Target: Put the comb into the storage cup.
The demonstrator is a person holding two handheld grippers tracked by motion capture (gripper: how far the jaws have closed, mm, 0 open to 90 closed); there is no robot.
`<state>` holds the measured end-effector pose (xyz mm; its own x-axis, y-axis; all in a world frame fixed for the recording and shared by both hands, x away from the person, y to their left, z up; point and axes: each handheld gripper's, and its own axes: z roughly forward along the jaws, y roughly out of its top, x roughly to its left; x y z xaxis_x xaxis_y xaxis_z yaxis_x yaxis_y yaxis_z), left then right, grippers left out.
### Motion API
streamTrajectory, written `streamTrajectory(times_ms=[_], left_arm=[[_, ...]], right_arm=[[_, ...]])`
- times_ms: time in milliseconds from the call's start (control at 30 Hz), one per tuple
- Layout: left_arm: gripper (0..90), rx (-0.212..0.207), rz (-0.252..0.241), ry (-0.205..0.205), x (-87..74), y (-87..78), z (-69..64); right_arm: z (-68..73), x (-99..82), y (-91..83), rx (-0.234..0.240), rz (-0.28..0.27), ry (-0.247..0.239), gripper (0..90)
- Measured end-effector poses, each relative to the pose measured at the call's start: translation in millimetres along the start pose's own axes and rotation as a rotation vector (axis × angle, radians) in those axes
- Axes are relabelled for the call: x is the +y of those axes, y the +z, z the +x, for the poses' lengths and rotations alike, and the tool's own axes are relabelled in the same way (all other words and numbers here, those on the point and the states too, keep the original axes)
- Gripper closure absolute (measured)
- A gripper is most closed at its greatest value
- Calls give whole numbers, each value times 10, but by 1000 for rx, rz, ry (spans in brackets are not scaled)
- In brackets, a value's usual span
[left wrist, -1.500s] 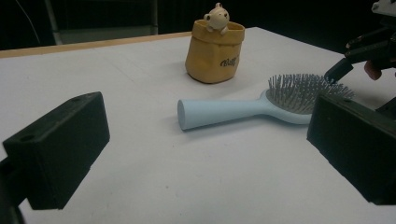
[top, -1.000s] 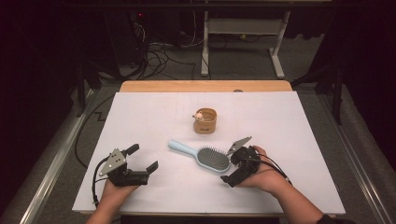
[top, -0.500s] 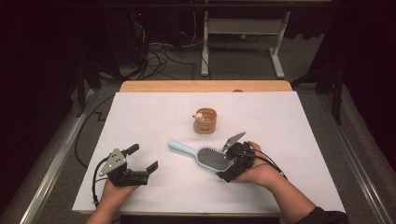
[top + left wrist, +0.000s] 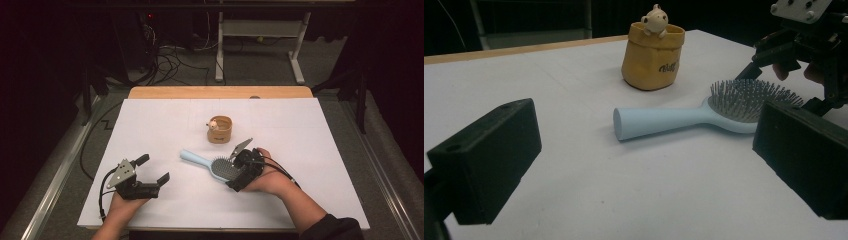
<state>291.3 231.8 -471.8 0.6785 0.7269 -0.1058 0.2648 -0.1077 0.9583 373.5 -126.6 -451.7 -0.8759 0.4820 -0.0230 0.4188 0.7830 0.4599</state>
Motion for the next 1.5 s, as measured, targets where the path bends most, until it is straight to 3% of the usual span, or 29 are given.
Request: streamTrajectory(times_ms=[933, 1500], left_arm=[[0, 4, -2, 2, 1, -11, 11], [0, 5, 0, 5, 0, -11, 7]], right_arm=[[-3, 241, 154, 44, 30, -43, 113], [4, 245, 172, 31, 36, -82, 116]])
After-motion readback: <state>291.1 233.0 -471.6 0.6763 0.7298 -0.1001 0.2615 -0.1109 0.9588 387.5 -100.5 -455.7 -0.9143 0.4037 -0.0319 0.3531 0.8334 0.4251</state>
